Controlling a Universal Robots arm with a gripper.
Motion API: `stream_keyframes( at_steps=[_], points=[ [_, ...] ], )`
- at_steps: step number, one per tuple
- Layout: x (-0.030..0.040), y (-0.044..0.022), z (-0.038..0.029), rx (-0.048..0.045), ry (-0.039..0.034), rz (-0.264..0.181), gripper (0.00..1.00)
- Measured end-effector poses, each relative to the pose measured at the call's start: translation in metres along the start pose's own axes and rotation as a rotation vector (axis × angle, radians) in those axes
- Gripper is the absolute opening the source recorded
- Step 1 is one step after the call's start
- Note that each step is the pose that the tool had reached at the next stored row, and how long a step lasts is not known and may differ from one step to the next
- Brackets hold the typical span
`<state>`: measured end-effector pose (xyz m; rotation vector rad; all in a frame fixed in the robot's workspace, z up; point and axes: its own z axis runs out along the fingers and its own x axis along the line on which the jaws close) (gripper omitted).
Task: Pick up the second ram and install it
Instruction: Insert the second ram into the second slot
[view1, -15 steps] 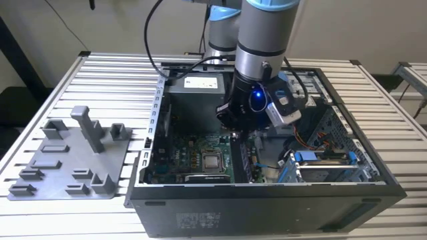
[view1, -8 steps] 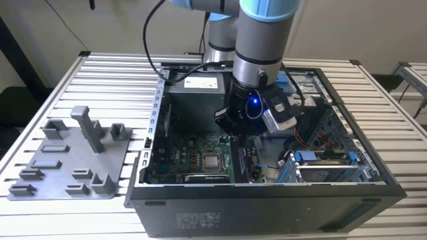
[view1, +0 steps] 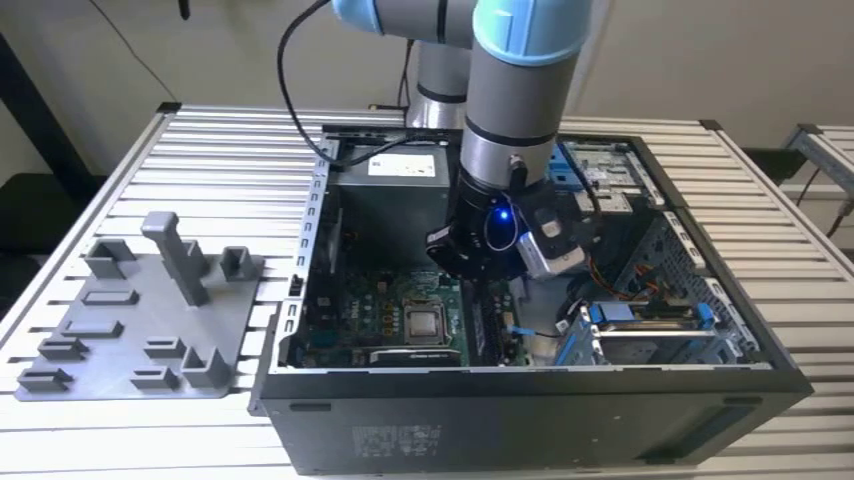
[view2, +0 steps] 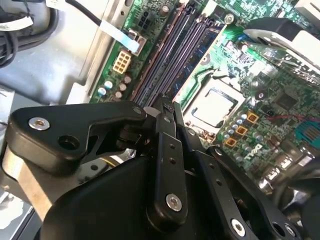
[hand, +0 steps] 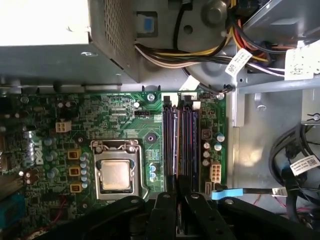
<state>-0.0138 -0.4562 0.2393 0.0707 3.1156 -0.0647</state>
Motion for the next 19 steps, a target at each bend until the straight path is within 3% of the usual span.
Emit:
stream_keyframes(
  at_steps=[7,19],
  points=[
    [0.0021,0.0003,0.008,0.0,0.0003,0.002,0.14],
    [0.0013,0.0004,0.0097,-0.0002,-0.0008,0.003,0.14]
  ],
)
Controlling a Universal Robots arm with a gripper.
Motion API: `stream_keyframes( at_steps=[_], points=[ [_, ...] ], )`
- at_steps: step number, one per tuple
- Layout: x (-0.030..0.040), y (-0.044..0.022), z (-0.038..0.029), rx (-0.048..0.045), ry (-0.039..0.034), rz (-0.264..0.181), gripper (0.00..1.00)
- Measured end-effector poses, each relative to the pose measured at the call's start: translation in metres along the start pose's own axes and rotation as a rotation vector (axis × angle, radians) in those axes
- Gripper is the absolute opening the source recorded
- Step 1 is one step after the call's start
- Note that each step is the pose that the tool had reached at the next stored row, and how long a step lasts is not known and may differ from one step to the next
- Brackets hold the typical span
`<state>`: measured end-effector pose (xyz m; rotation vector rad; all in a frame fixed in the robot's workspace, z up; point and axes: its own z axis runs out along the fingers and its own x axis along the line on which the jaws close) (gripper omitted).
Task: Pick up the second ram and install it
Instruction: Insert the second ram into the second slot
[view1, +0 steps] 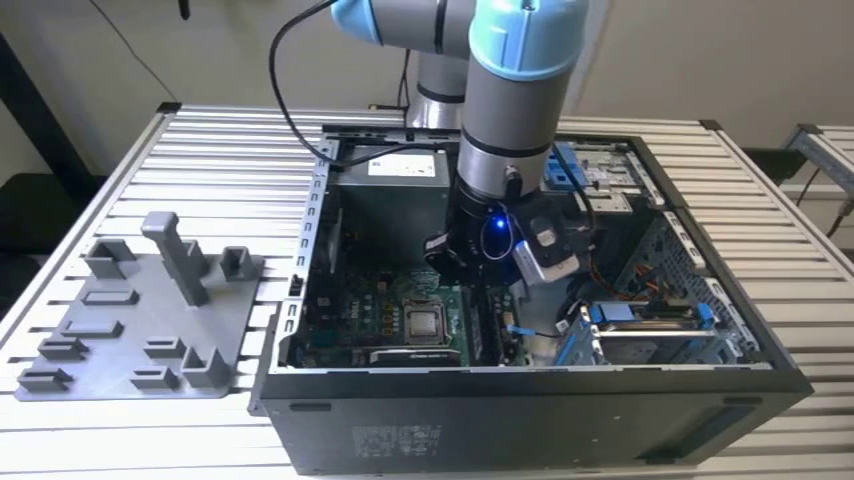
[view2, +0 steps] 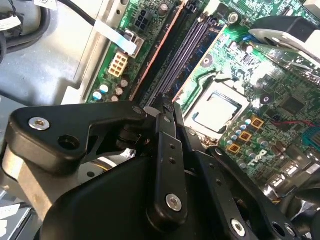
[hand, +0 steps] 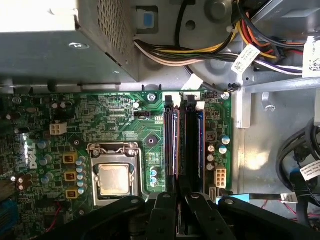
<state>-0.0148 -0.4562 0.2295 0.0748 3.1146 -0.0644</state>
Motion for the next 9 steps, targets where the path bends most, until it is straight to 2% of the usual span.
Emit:
stream_keyframes(
  at_steps=[9],
  points=[
    [-0.0015,0.0001,0.0007,0.003,-0.0006,0.0,0.14]
  ],
)
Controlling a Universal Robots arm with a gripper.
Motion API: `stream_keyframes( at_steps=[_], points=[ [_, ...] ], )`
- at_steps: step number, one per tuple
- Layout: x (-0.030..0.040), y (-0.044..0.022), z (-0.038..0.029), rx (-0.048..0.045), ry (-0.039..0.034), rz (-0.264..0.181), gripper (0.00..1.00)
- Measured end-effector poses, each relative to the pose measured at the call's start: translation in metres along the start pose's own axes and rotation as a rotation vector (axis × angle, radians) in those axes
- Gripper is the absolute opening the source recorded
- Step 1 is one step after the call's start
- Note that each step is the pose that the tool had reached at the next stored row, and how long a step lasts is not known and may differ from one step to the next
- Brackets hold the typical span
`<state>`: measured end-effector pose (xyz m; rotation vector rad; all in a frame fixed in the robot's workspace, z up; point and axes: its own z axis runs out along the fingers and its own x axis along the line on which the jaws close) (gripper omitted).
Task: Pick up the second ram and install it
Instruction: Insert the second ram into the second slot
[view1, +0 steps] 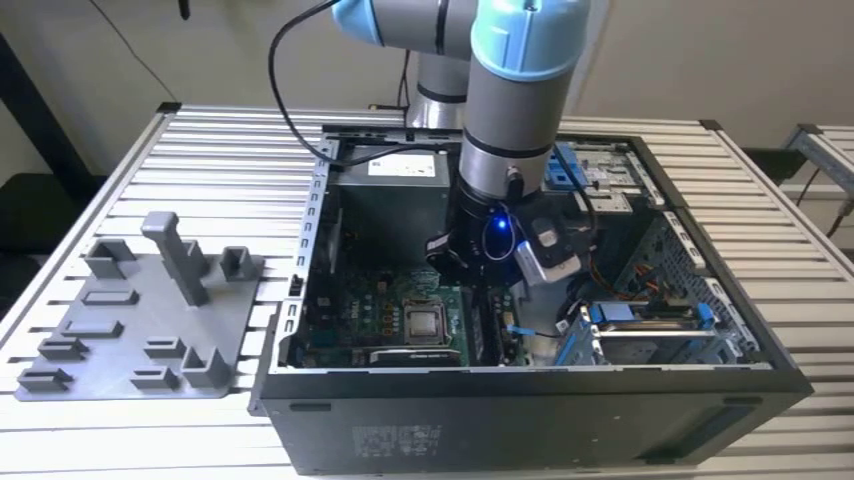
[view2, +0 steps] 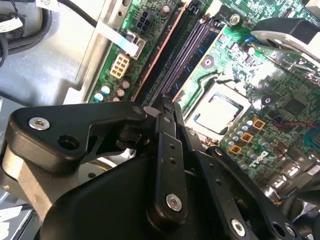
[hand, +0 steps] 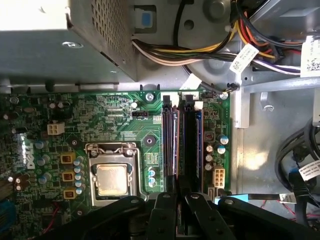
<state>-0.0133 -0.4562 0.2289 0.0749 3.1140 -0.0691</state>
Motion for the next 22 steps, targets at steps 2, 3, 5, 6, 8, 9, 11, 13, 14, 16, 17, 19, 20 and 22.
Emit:
stream_keyframes(
  at_steps=[2,3,5,6,8,9,11,13,14,16,17,19,20,22],
  points=[
    [0.0,0.0,0.0003,0.001,-0.0001,0.0,0.14],
    [0.0,0.0,0.0004,0.0014,0.0,0.0,0.14],
    [0.0,0.0001,0.0005,0.0015,-0.0001,0.0,0.14],
    [0.0,0.0002,0.0006,0.0015,-0.0001,0.0,0.14],
    [0.0,0.0002,0.0009,0.002,-0.0003,-0.001,0.14],
    [0.0,0.0003,0.0009,0.0024,-0.0003,-0.001,0.14],
    [0.0,0.0004,0.0012,0.0037,-0.0005,-0.002,0.14],
    [0.0,0.0003,0.0012,0.0039,-0.0005,-0.002,0.14],
    [0.0,0.0003,0.0012,0.0039,-0.0005,-0.002,0.14],
    [0.0,0.0003,0.0013,0.004,-0.0005,-0.002,0.14],
    [-0.0001,0.0005,0.0014,0.0049,-0.0008,-0.002,0.14],
    [-0.0002,0.0004,0.0008,0.0072,-0.0007,-0.004,0.14],
    [-0.0003,0.0004,0.0008,0.0074,-0.0009,-0.006,0.14],
    [-0.0004,0.0005,0.0007,0.0078,-0.0016,-0.011,0.14]
  ],
)
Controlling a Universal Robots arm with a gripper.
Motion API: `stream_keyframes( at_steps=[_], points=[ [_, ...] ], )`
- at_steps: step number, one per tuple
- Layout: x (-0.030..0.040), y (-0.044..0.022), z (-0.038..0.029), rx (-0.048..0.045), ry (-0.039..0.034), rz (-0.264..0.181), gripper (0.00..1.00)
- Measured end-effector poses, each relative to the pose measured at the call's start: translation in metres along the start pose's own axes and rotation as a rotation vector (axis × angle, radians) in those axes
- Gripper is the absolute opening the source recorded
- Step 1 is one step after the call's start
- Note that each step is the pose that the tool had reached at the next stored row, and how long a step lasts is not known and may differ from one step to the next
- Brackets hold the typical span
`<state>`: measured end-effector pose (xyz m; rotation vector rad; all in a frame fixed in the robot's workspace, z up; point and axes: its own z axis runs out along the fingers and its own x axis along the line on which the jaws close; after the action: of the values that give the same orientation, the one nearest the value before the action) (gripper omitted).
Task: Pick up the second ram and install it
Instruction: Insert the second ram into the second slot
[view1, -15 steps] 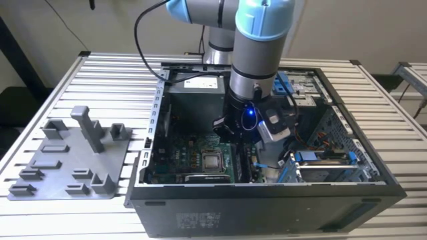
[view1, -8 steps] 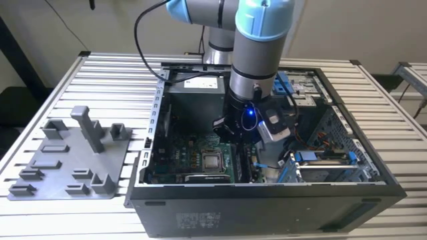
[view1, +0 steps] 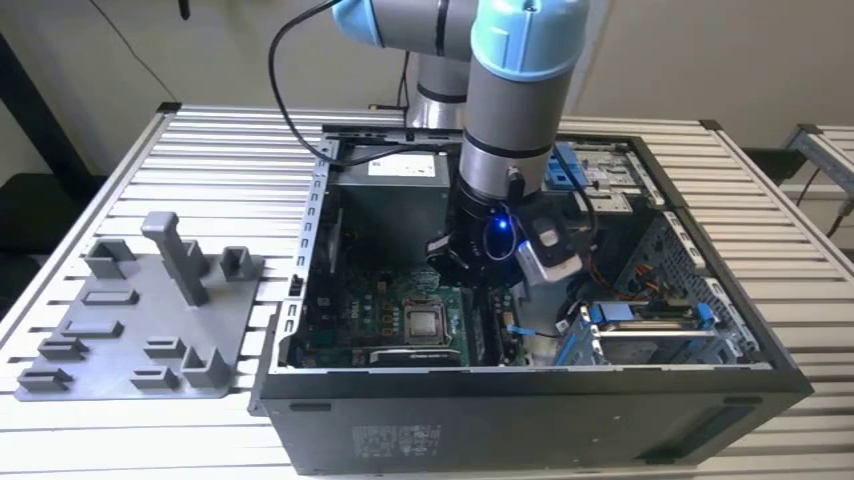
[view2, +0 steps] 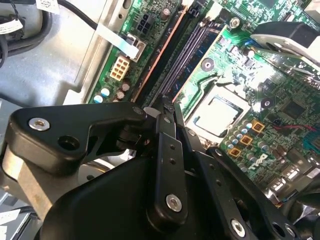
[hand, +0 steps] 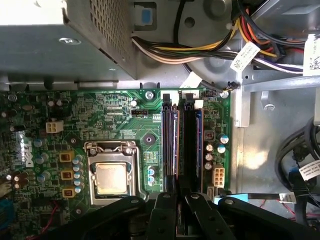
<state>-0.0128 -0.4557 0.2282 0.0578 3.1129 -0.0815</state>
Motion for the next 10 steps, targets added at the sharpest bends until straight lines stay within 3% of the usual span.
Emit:
stream_keyframes(
  at_steps=[4,10],
  points=[
    [0.0,0.0002,0.0,-0.0008,-0.0068,-0.021,0.14],
    [0.0001,0.0006,0.0047,-0.0012,-0.0075,-0.023,0.14]
  ],
)
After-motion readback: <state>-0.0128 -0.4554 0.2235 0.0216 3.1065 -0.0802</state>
